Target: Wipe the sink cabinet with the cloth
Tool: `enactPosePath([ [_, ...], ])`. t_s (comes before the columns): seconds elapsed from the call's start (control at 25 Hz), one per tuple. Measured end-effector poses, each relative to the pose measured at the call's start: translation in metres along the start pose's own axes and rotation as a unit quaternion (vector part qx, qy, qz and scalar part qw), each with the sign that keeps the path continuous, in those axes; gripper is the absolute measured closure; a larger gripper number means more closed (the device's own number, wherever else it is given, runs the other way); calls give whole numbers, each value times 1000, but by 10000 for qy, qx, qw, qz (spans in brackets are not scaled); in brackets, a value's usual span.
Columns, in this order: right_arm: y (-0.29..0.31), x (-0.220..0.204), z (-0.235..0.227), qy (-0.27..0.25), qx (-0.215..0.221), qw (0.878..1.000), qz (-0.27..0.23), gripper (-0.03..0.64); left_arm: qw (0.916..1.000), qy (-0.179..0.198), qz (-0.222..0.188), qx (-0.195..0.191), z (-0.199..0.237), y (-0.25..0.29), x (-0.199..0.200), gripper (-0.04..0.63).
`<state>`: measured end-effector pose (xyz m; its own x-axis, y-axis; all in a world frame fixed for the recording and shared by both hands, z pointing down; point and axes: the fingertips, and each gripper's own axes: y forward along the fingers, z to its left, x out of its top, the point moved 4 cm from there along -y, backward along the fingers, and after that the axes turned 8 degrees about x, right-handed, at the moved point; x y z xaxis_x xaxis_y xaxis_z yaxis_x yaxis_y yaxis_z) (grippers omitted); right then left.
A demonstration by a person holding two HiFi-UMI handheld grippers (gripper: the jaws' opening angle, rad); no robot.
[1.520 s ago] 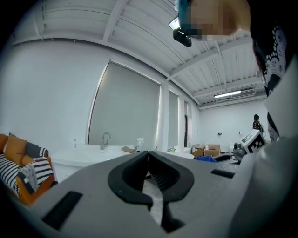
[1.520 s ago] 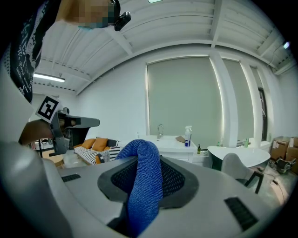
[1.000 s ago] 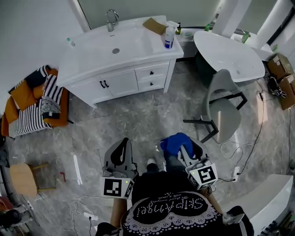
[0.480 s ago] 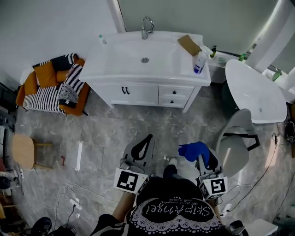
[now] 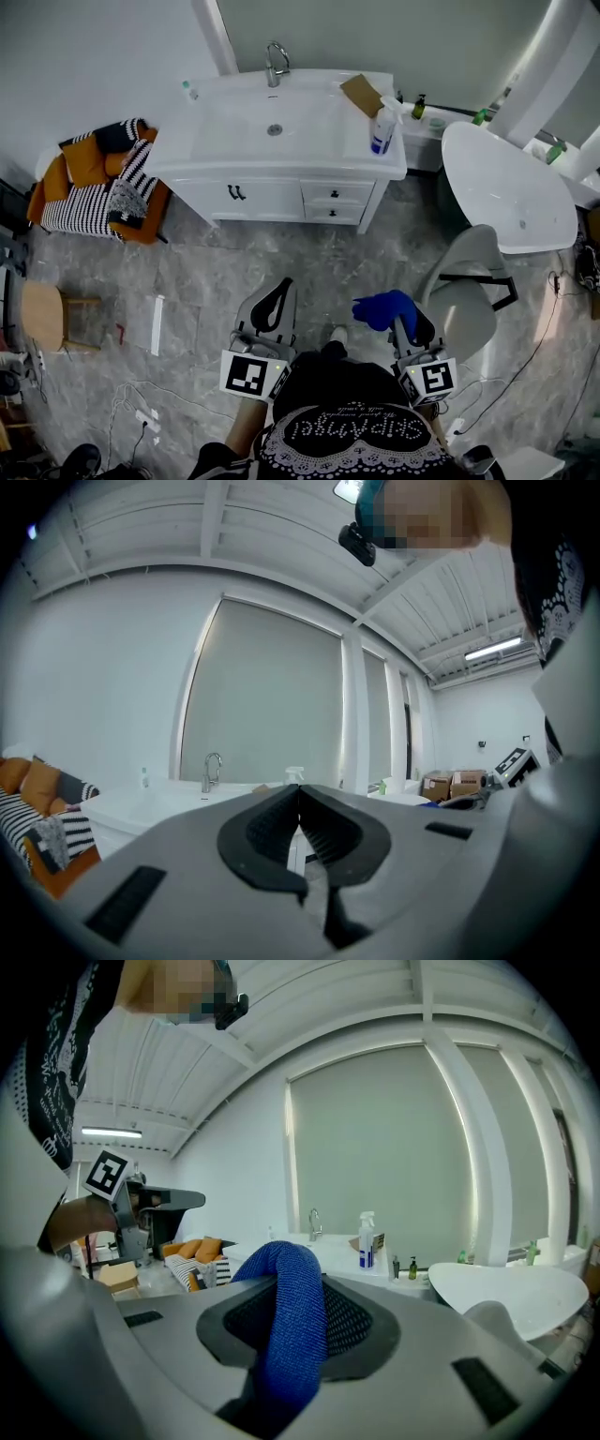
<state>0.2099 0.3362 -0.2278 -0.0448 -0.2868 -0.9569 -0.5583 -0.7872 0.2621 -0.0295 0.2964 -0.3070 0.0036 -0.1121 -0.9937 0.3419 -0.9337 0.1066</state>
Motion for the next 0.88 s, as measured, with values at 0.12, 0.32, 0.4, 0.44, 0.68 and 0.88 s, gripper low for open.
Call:
enactPosePath([
  [0.12, -3, 1, -12, -49, -22, 9999, -134, 502, 10000, 15, -57, -37, -12, 3, 1, 591],
  [0.32, -12, -4, -19, 14, -4, 9999, -110, 502, 10000, 54, 6, -44, -23, 3, -2, 591],
  [0.4, -13, -3, -22, -9, -25, 9999, -138, 502, 10000, 45, 2, -33, -24, 6, -1, 591],
  [0.44, -14, -2, -25, -18, -59, 9998, -182, 502, 10000, 51, -11, -40, -26, 7, 0, 591],
  [0.68, -20, -3, -35, 133, -139, 9997, -131, 502, 9996, 146, -21, -247, -42, 21, 8, 591],
  [0.88, -22, -4, -44, 217, -218, 9994, -146, 502, 9991, 163, -9, -394, -52, 33, 11, 591],
])
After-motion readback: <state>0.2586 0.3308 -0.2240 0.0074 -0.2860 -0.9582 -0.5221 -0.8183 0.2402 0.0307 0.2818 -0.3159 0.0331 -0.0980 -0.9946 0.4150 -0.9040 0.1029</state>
